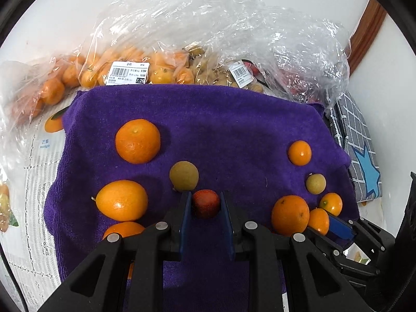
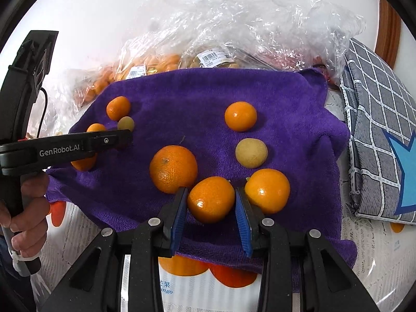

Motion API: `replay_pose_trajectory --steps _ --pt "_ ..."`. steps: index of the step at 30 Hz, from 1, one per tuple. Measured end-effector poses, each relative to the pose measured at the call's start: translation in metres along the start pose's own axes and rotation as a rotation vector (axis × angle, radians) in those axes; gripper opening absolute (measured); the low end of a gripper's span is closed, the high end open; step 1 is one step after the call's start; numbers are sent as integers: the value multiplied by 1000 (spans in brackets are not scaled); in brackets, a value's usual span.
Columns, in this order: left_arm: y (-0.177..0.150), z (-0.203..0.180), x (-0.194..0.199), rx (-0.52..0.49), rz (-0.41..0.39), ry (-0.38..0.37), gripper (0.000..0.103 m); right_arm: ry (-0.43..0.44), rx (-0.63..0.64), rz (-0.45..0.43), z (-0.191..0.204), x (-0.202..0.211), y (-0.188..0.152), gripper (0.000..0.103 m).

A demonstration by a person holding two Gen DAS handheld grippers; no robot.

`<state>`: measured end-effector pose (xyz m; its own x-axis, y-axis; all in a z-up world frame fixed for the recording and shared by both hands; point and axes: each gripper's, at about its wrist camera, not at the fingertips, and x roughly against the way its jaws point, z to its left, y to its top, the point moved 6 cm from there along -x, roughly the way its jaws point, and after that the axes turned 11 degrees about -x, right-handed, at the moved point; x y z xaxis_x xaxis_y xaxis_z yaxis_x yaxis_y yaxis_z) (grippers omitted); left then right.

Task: Organize fruits
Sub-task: 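Carry both held fruits over the purple towel and lower them onto it, then open both grippers to release the fruits on the towel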

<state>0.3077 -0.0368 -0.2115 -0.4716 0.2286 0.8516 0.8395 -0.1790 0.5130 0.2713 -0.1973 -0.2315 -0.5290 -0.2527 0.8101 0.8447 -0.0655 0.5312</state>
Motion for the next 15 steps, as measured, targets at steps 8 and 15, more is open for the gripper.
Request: replay_pose_trajectory --steps 8,15 --pt "0 -1 4 17 5 2 37 -14 -20 20 -1 0 1 48" --pt "-7 0 27 27 -9 6 41 -18 -34 8 1 15 -2 57"
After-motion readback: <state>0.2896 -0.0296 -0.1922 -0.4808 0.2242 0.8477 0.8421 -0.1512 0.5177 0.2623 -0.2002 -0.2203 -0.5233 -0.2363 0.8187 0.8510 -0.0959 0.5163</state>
